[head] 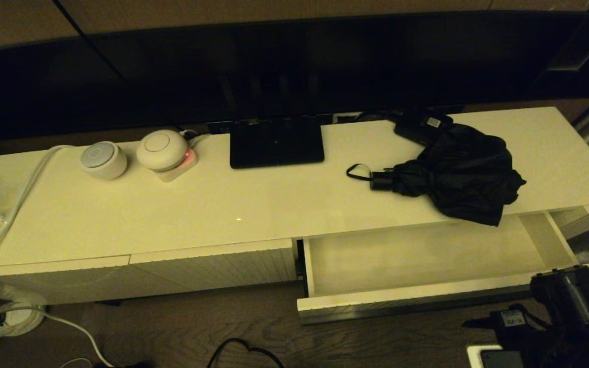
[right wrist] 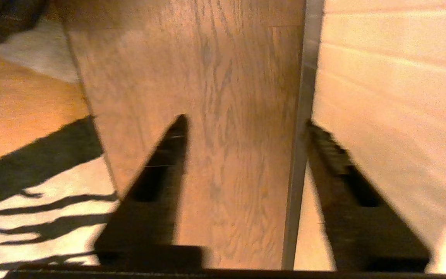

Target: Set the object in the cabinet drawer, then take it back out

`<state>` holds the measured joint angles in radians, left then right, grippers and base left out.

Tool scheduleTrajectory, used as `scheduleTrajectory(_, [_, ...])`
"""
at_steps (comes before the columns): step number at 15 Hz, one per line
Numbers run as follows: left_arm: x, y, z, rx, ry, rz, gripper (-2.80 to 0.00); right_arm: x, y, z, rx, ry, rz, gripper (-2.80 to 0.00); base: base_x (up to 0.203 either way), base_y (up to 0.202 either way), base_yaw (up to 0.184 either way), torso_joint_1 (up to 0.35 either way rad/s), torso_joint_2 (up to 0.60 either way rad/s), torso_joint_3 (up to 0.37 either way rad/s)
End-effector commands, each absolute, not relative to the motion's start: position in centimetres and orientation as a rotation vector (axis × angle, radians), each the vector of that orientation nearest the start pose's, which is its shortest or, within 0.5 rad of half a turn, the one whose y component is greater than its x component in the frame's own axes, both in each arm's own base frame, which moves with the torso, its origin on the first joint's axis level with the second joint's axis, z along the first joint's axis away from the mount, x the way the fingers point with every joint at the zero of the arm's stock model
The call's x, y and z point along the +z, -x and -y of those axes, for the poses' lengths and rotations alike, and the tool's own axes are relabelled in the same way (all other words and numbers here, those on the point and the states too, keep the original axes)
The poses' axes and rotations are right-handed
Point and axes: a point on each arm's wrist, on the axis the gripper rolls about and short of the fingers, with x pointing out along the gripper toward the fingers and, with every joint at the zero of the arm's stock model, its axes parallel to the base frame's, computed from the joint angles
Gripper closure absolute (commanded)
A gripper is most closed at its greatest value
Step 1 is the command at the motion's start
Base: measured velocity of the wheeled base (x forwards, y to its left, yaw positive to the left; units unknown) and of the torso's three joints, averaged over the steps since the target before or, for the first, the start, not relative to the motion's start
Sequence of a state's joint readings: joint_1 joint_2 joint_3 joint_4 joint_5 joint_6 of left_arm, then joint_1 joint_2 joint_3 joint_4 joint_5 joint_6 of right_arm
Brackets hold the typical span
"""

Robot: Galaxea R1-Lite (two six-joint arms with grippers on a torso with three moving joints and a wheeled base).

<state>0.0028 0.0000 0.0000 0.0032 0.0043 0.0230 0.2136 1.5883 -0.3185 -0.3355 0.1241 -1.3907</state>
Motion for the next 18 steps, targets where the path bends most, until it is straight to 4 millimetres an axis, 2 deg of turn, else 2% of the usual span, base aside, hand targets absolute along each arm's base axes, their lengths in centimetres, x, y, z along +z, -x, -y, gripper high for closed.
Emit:
scheduleTrajectory(1, [7.4, 2.3, 0.0, 0.008, -0.023, -0.006, 0.00, 11.0, -15.6, -3.7, 0.839, 1.311, -0.469, 0.00, 0.000, 0.000, 0.000, 0.000, 0.00, 0.000])
scheduleTrajectory(4, [7.4, 2.3, 0.0, 0.008, -0.023, -0.006, 0.00, 14.1, -11.4, -2.9, 0.806, 1.222, -0.480, 0.00, 0.000, 0.000, 0.000, 0.000, 0.00, 0.000])
scheduleTrajectory(6, [7.4, 2.3, 0.0, 0.008, -0.023, -0.006, 0.00, 16.3, -8.8, -2.5, 0.794, 1.079, -0.559, 0.00, 0.000, 0.000, 0.000, 0.000, 0.00, 0.000])
scheduleTrajectory(8, [7.4, 2.3, 0.0, 0.008, -0.023, -0.006, 0.00, 18.6, -8.1, -2.5, 0.744, 0.877, -0.667, 0.00, 0.000, 0.000, 0.000, 0.000, 0.00, 0.000])
scheduleTrajectory(11, [7.4, 2.3, 0.0, 0.008, -0.023, -0.006, 0.00, 19.6, -10.6, -3.1, 0.644, 0.614, -0.816, 0.00, 0.000, 0.000, 0.000, 0.000, 0.00, 0.000])
scheduleTrajectory(18, [7.4, 2.3, 0.0, 0.008, -0.023, -0.006, 0.00, 19.4, -18.3, -5.3, 0.367, 0.102, -1.082, 0.00, 0.000, 0.000, 0.000, 0.000, 0.00, 0.000])
